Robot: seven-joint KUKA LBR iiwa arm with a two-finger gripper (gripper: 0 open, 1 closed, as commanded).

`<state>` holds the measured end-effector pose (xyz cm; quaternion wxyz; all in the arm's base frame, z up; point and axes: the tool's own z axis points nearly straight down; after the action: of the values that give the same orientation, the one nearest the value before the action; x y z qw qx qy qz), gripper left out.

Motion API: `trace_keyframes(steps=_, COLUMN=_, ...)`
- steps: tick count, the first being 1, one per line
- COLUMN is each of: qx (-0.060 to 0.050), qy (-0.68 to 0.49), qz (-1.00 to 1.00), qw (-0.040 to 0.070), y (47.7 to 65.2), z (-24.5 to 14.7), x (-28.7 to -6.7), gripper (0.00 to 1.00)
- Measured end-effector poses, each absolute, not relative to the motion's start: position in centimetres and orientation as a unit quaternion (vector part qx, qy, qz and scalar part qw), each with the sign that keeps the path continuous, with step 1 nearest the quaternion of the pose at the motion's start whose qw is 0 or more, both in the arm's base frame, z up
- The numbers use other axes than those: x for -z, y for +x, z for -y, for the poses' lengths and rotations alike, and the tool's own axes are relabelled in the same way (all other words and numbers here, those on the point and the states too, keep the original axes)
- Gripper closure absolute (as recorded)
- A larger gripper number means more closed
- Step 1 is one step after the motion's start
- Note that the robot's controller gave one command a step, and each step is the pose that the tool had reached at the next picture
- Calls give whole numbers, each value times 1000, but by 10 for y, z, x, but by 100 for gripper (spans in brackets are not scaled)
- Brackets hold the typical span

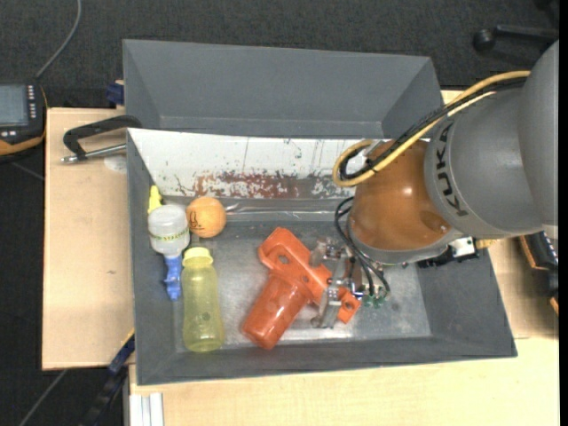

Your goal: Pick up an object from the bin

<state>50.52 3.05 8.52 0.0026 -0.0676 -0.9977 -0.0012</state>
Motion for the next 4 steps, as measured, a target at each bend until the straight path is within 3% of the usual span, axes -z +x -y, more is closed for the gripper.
trace_keyframes(steps=1, qx=2, qy=-120, qz=993, qw=-4, y=510, z=-26, x=-109, gripper=0)
trace_keyframes(steps=2, qx=2, qy=-162, qz=987, qw=2, y=506, z=-30, x=-82, gripper=0)
trace_keyframes(steps=3, qx=3, qy=-200, qz=980, qw=-6, y=521, z=-26, x=-71, gripper=100)
trace_keyframes(steps=4, qx=3, qy=-200, qz=980, qw=-6, y=521, z=-26, x=-71, gripper=100)
